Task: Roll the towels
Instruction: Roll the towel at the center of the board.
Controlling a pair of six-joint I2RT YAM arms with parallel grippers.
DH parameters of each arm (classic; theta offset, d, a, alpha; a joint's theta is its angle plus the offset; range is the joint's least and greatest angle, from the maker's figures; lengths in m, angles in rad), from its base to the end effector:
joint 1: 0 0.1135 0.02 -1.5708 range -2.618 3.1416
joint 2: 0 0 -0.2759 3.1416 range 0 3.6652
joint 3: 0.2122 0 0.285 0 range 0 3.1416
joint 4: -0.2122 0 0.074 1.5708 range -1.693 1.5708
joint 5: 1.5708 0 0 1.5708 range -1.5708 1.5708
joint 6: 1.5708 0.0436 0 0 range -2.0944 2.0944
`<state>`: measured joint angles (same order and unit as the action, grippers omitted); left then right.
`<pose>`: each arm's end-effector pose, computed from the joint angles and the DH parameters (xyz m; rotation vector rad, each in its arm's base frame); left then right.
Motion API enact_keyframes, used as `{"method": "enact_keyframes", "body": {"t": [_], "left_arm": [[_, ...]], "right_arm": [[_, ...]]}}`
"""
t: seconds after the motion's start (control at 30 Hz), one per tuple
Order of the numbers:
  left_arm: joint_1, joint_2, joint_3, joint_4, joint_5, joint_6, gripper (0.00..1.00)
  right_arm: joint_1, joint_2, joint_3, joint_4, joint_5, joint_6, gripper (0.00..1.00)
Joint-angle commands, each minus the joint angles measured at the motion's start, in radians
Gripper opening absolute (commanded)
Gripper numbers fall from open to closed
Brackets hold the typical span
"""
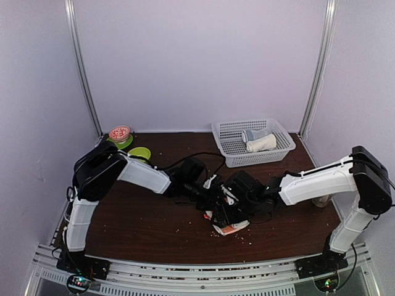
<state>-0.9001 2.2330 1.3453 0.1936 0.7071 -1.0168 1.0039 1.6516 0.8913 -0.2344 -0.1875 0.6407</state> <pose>0.2851 -0.4049 0.0843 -0.3000 -2.6446 1.5624 0.1807 0.2989 0.1420 -0.5780 2.7191 0.7811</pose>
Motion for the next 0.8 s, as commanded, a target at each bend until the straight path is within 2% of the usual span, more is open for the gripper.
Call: {"method": "enact_keyframes", "body": {"t": [0.0,0.23,0.4,0.53,0.77], "left_arm": [[0.022,0.04,0.034,-0.051,-0.058,-0.014,0.09],[0.023,0.064,0.065,-0.101,-0.069,0.005,0.09],[0.023,0.062,0.06,-0.105,-0.067,0.008,0.09],[0.02,0.049,0.052,-0.11,-0.063,0.016,0.09],[0.008,0.022,0.043,-0.128,-0.061,0.035,0.09]], "right_arm": [[0.011,-0.047,0.015,-0.087,-0.017,-0.042,0.81],[0.008,-0.15,0.047,-0.185,0.063,-0.048,0.81],[-0.043,-0.239,0.0,-0.221,0.224,0.048,0.79],[-0.117,-0.229,-0.063,-0.208,0.19,0.077,0.77],[-0.106,-0.142,-0.057,-0.242,0.172,0.028,0.76]]}}
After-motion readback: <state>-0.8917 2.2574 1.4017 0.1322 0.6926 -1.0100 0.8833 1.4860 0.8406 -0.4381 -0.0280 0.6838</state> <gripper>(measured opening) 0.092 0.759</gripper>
